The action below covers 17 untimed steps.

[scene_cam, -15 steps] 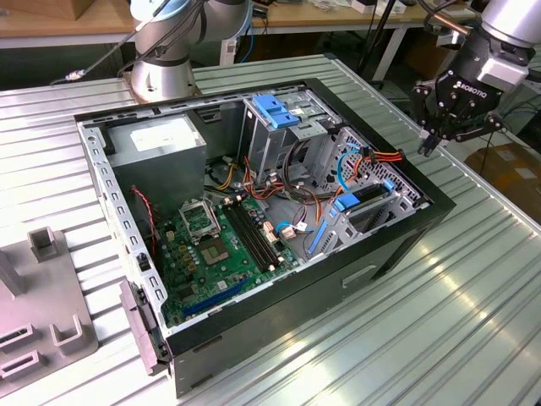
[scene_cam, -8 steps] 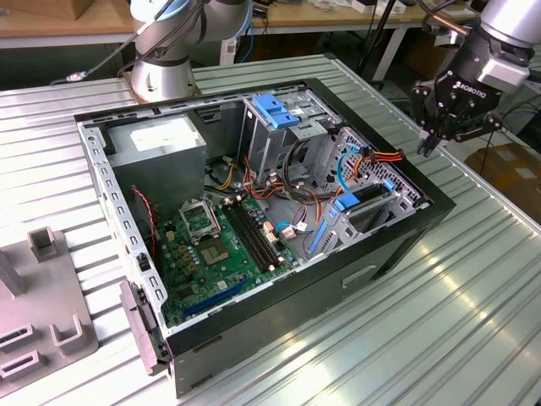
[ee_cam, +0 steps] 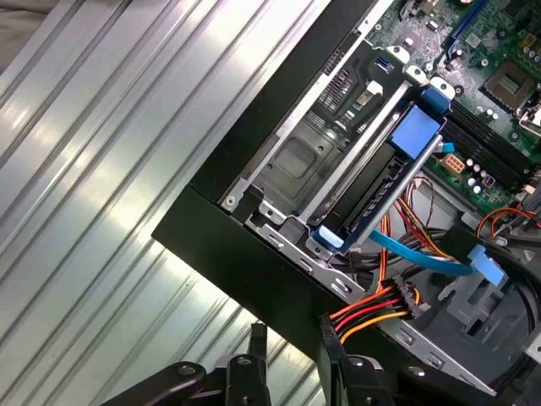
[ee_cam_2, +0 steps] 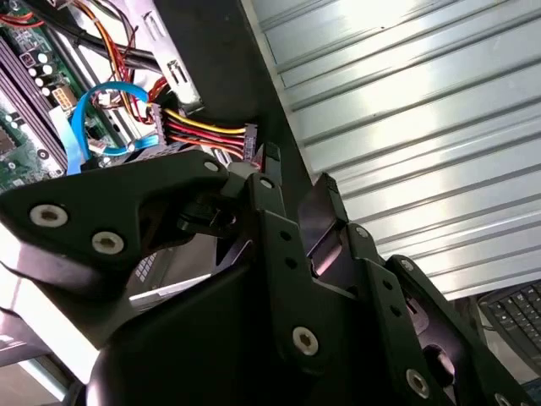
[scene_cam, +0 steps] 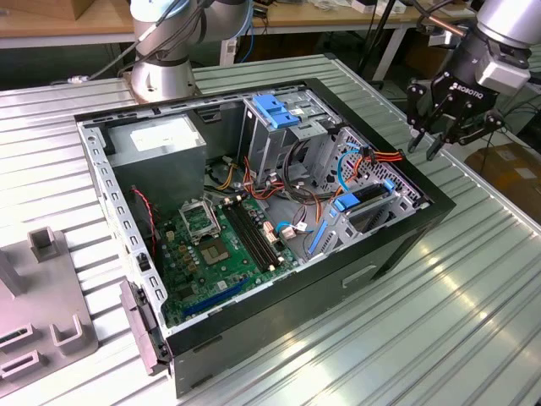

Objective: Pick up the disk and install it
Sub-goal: 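Insert the first disk wire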

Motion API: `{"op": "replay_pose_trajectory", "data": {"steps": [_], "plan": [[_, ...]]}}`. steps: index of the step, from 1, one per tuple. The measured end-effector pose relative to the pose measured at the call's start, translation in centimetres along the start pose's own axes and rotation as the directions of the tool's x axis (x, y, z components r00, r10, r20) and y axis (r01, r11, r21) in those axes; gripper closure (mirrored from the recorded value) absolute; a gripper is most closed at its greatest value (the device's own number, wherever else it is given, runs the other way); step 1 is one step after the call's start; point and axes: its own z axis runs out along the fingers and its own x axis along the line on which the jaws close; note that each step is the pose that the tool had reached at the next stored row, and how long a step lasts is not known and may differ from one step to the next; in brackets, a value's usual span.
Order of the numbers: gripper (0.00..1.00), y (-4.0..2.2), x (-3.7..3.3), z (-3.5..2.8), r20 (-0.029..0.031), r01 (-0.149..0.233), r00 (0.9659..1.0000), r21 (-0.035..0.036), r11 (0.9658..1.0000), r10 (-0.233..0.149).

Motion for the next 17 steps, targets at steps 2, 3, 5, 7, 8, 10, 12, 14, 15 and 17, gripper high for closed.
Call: {"op": "replay_pose_trajectory", "data": {"steps": [2, 3, 5, 7, 8, 10, 12, 14, 15, 17], "plan": [[0.63, 0.2, -0.15, 0.0, 0.0008, 0.012, 0.9999, 0.0007, 0.9999, -0.012], [0.63, 0.3, -0.23, 0.01, 0.0011, 0.023, 0.9997, 0.0011, 0.9997, -0.023], [0.63, 0.42, -0.32, 0.01, 0.0008, 0.031, 0.9995, 0.0012, 0.9995, -0.031], [0.63, 0.44, -0.34, 0.01, 0.0007, 0.031, 0.9995, 0.0013, 0.9995, -0.031], [0.63, 0.45, -0.34, 0.01, 0.0007, 0.031, 0.9995, 0.0013, 0.9995, -0.031], [0.63, 0.45, -0.35, 0.01, 0.0007, 0.032, 0.9995, 0.0013, 0.9995, -0.032], [0.63, 0.48, -0.37, 0.02, 0.0008, 0.033, 0.9994, 0.0014, 0.9994, -0.033], [0.63, 0.53, -0.41, 0.01, 0.0006, 0.034, 0.9994, 0.0013, 0.9994, -0.034], [0.63, 0.53, -0.41, 0.01, 0.0006, 0.034, 0.9994, 0.0013, 0.9994, -0.034], [0.63, 0.54, -0.41, 0.01, 0.0006, 0.034, 0.9994, 0.0013, 0.9994, -0.034]]}}
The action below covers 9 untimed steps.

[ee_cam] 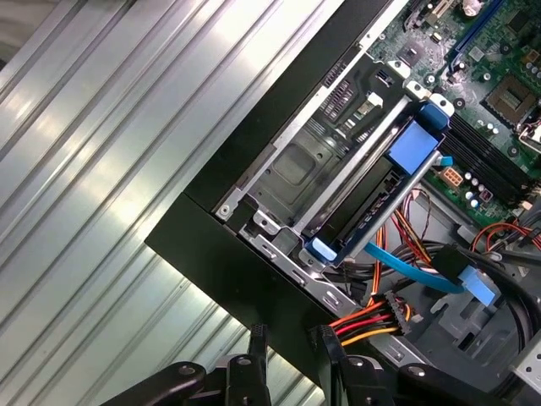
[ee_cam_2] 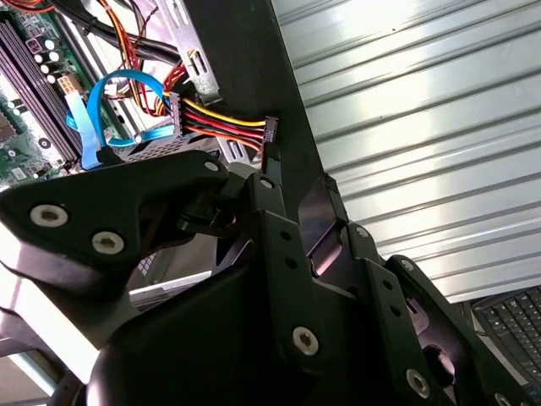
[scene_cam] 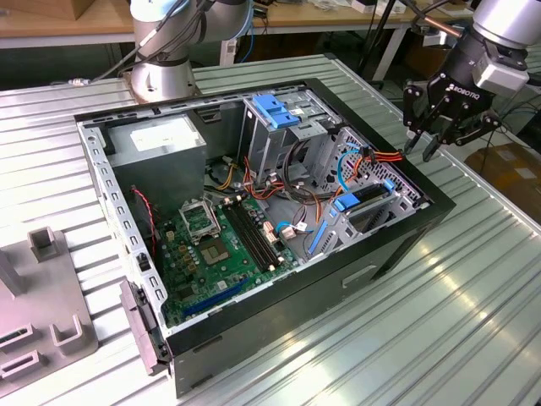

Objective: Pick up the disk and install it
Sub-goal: 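Insert the first disk wire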

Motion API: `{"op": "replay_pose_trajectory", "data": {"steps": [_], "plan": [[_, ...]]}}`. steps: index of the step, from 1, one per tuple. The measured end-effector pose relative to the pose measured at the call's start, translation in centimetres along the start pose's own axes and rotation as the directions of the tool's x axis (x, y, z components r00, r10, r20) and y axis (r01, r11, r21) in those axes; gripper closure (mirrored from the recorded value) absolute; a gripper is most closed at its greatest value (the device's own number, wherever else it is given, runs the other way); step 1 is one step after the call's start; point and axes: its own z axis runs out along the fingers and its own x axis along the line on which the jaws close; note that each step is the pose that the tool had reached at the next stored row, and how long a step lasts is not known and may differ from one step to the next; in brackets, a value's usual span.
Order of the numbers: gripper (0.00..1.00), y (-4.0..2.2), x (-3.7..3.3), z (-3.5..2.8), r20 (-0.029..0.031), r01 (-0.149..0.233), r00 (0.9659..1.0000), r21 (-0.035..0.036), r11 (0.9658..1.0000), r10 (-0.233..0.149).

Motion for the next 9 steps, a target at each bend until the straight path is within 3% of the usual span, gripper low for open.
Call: {"op": "replay_pose_trajectory", "data": {"steps": [9], "plan": [[0.63, 0.02, -0.02, 0.0, 0.0001, 0.0, 1.0, 0.0, 1.0, 0.0]]}}
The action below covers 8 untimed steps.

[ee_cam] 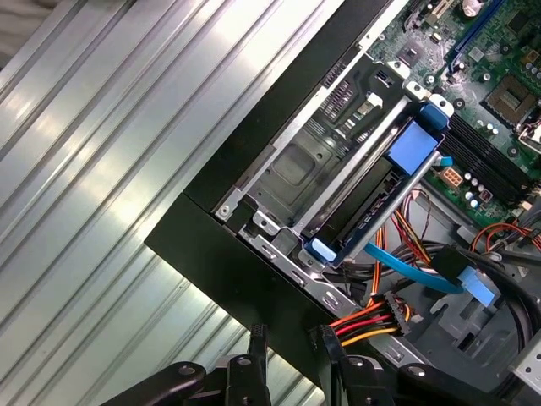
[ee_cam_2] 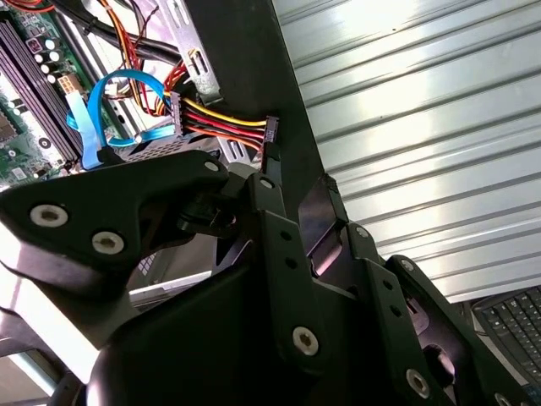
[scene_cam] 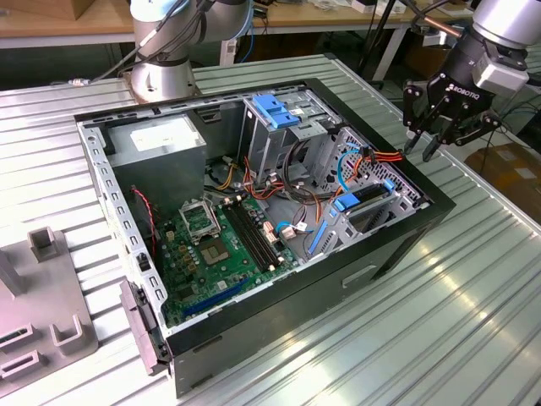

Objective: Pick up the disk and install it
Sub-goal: 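Insert the first disk wire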

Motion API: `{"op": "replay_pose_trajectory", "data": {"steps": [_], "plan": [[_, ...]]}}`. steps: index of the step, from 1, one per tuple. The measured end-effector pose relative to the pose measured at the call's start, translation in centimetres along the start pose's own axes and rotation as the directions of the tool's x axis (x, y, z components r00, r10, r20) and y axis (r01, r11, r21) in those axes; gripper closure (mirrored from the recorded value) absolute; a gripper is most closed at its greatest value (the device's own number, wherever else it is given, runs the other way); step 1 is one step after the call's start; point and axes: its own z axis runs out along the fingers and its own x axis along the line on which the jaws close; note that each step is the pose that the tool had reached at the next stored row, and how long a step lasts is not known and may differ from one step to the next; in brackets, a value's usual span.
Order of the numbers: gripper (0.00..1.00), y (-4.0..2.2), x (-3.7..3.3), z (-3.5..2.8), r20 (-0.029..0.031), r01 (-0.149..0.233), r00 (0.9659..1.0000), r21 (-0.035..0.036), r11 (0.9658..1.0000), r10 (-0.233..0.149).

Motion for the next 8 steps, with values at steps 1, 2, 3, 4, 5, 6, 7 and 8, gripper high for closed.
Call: {"op": "replay_pose_trajectory", "data": {"steps": [1, 2, 3, 4, 5, 6, 7, 8], "plan": [[0.63, 0.0, 0.0, 0.0, 0.0, 0.0, 1.0, 0.0, 1.0, 0.0], [0.63, 0.02, -0.01, 0.0, 0.0, 0.0, 1.0, 0.0001, 1.0, 0.0], [0.63, 0.05, -0.04, 0.0, 0.0, 0.003, 1.0, 0.0, 1.0, -0.003], [0.63, 0.07, -0.06, 0.0, 0.0, 0.009, 1.0, 0.0, 1.0, -0.009], [0.63, 0.08, -0.08, 0.03, -0.0004, 0.032, 0.9995, -0.0001, 0.9995, -0.032], [0.63, 0.09, -0.1, 0.06, -0.0007, 0.054, 0.9985, -0.0002, 0.9985, -0.054], [0.63, 0.09, -0.13, 0.07, -0.0012, 0.067, 0.9978, -0.0006, 0.9978, -0.067], [0.63, 0.05, -0.18, 0.08, -0.0015, 0.074, 0.9973, -0.0007, 0.9973, -0.074]]}}
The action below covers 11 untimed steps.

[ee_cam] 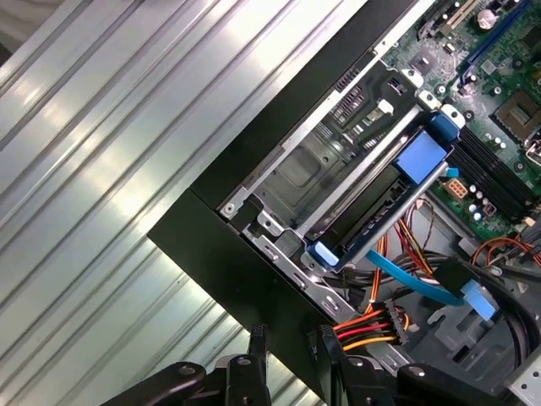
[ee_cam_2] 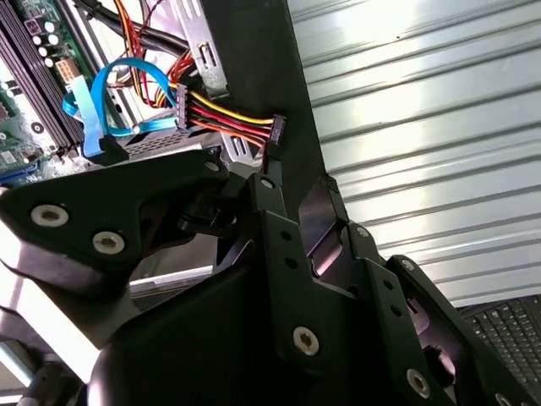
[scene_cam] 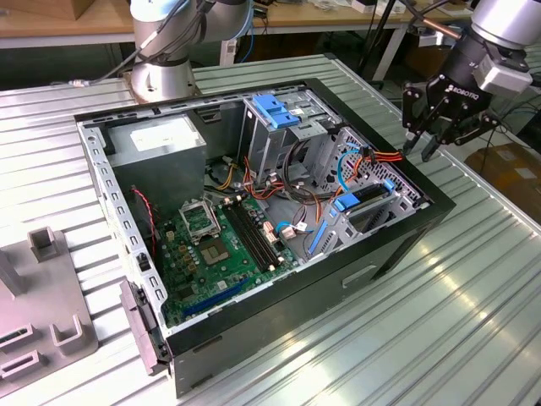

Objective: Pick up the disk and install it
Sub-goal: 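Insert the first disk wire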

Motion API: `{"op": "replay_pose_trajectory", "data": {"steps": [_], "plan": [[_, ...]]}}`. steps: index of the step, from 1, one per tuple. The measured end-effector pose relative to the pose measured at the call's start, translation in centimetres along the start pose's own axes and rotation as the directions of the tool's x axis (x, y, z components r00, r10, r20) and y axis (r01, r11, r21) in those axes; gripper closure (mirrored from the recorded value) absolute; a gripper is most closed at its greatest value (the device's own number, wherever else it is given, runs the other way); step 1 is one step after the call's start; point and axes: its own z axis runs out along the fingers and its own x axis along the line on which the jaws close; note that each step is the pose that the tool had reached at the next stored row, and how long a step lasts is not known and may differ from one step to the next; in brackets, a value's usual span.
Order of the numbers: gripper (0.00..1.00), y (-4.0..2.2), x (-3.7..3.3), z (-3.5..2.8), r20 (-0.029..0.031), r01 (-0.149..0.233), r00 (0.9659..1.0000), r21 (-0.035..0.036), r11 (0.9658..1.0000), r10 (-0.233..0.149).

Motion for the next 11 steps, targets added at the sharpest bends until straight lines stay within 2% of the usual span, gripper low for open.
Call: {"op": "replay_pose_trajectory", "data": {"steps": [6, 8, 11], "plan": [[0.63, -0.12, -0.32, 0.17, -0.0004, 0.051, 0.9987, 0.0, 0.9987, -0.051], [0.63, -0.52, -1.04, 0.29, -0.0012, 0.069, 0.9976, -0.0006, 0.9976, -0.069], [0.63, -0.58, -1.11, 0.52, -0.0021, 0.131, 0.9914, -0.0011, 0.9914, -0.131]]}}
